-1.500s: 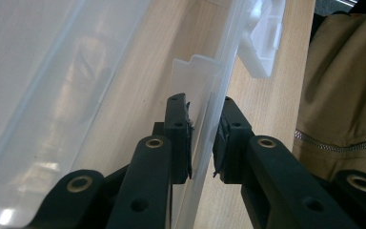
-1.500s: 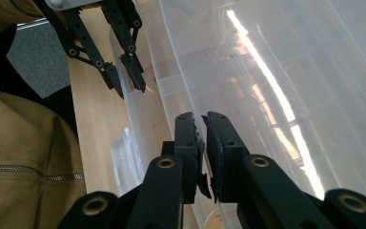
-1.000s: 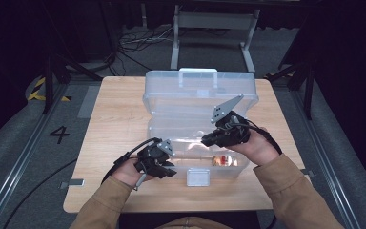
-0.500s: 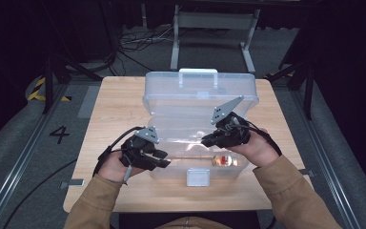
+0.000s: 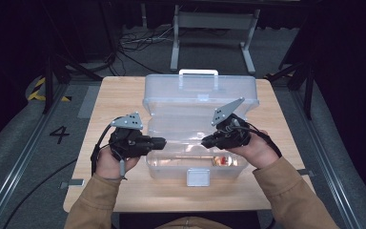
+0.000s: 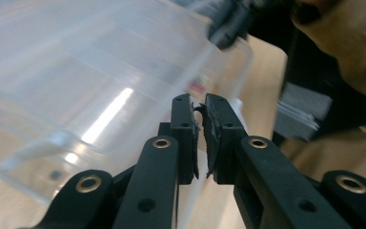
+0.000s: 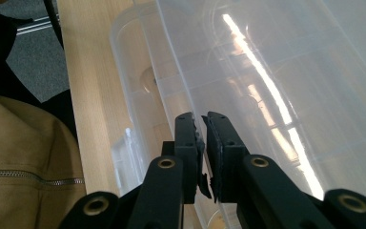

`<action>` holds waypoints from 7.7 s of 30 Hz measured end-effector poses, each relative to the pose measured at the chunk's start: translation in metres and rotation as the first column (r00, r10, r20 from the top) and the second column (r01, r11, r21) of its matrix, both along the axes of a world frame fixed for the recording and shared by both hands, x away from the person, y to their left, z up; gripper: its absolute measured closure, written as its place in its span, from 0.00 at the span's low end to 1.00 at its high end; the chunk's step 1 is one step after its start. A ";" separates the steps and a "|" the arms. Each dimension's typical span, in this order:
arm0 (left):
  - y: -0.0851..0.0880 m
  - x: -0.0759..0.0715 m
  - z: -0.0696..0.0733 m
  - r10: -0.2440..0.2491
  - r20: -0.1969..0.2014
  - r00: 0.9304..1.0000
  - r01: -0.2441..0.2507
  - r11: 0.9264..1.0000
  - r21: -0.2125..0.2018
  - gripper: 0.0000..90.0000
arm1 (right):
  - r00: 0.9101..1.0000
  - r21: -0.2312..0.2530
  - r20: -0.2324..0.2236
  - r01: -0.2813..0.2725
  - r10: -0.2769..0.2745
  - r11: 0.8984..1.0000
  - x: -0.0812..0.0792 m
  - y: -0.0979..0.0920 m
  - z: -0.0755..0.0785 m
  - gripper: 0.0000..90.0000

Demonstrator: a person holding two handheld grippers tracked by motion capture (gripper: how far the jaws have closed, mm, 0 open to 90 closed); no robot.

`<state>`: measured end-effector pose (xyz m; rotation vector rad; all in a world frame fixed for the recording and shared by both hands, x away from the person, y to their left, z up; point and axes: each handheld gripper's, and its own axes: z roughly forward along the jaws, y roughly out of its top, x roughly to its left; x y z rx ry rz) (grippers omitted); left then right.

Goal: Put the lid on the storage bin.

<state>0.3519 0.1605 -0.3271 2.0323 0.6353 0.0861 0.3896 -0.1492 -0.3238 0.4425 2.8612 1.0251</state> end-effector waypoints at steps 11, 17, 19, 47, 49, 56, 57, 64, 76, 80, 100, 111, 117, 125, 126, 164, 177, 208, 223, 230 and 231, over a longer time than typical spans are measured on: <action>0.007 0.008 0.011 0.192 0.037 0.981 -0.189 0.979 -0.074 0.97 | 1.000 0.001 0.000 0.009 -0.009 1.000 -0.004 0.000 -0.003 0.92; 0.003 0.009 0.018 0.248 0.081 0.966 -0.244 0.968 -0.052 0.99 | 1.000 0.011 -0.008 0.007 -0.007 1.000 -0.007 0.001 -0.009 0.92; 0.003 0.009 0.018 0.255 0.084 0.963 -0.252 0.967 -0.049 0.99 | 1.000 0.014 -0.005 0.013 -0.013 1.000 -0.008 0.000 -0.009 0.92; 0.002 0.009 0.016 0.211 0.060 0.976 -0.213 0.977 0.029 0.98 | 0.972 0.233 0.087 0.192 -0.217 0.953 -0.042 -0.070 0.011 0.94; 0.002 0.008 0.016 0.204 0.062 0.977 -0.207 0.977 0.041 0.98 | 0.966 0.234 0.093 0.214 -0.241 0.948 -0.043 -0.077 0.011 0.98; 0.000 0.009 0.017 0.187 0.052 0.981 -0.190 0.979 0.068 0.96 | 0.942 0.260 0.080 0.295 -0.325 0.920 -0.042 -0.107 0.012 0.99; 0.000 0.009 0.017 0.179 0.050 0.983 -0.182 0.981 0.071 0.95 | 0.938 0.263 0.081 0.305 -0.336 0.915 -0.042 -0.110 0.012 0.99; 0.000 0.007 0.018 0.175 0.047 0.983 -0.179 0.976 0.122 0.93 | 0.930 0.254 0.057 0.338 -0.363 0.906 -0.036 -0.130 0.009 0.99; -0.002 0.008 0.016 0.156 0.014 0.988 -0.156 0.969 0.191 0.90 | 0.920 0.263 0.011 0.374 -0.391 0.889 -0.029 -0.142 0.006 0.99; -0.003 0.008 0.015 0.140 -0.001 0.990 -0.136 0.965 0.226 0.90 | 0.921 0.258 0.001 0.375 -0.389 0.890 -0.028 -0.142 0.005 0.99; -0.010 0.006 0.008 0.137 -0.080 0.987 -0.104 0.939 0.329 0.94 | 0.927 0.166 -0.062 0.376 -0.371 0.912 -0.025 -0.142 0.001 0.99; -0.013 0.006 0.005 0.120 -0.126 0.985 -0.062 0.919 0.390 0.94 | 0.929 0.106 -0.087 0.368 -0.360 0.924 -0.025 -0.140 -0.002 0.99; -0.014 0.005 0.003 0.111 -0.146 0.983 -0.041 0.909 0.416 0.94 | 0.930 0.076 -0.096 0.363 -0.356 0.929 -0.024 -0.139 -0.004 0.98; -0.014 0.004 0.002 0.108 -0.157 0.982 -0.030 0.903 0.429 0.93 | 0.931 0.055 -0.110 0.356 -0.349 0.933 -0.023 -0.138 -0.007 0.98; -0.014 0.004 0.002 0.109 -0.161 0.981 -0.030 0.904 0.427 0.92 | 0.930 0.051 -0.113 0.356 -0.349 0.933 -0.023 -0.137 -0.007 0.98; -0.002 0.003 0.005 0.190 -0.175 0.966 -0.092 0.886 0.455 0.93 | 0.936 0.006 -0.115 0.337 -0.334 0.942 -0.022 -0.136 -0.007 0.99; -0.006 0.003 -0.003 0.173 -0.211 0.962 -0.043 0.860 0.508 0.93 | 0.939 -0.065 -0.144 0.305 -0.311 0.950 -0.021 -0.132 -0.014 0.99; -0.016 0.004 -0.018 0.158 -0.270 0.950 0.037 0.800 0.599 0.93 | 0.934 -0.177 -0.219 0.248 -0.284 0.952 -0.014 -0.122 -0.034 0.98; -0.019 0.004 -0.023 0.148 -0.283 0.948 0.063 0.782 0.620 0.93 | 0.931 -0.210 -0.236 0.232 -0.280 0.950 -0.012 -0.120 -0.040 0.98; -0.021 0.004 -0.025 0.140 -0.286 0.948 0.077 0.772 0.631 0.93 | 0.930 -0.229 -0.237 0.228 -0.282 0.946 -0.012 -0.118 -0.043 0.98; -0.021 0.004 -0.025 0.141 -0.288 0.947 0.077 0.772 0.631 0.93 | 0.930 -0.229 -0.238 0.227 -0.281 0.946 -0.012 -0.118 -0.043 0.98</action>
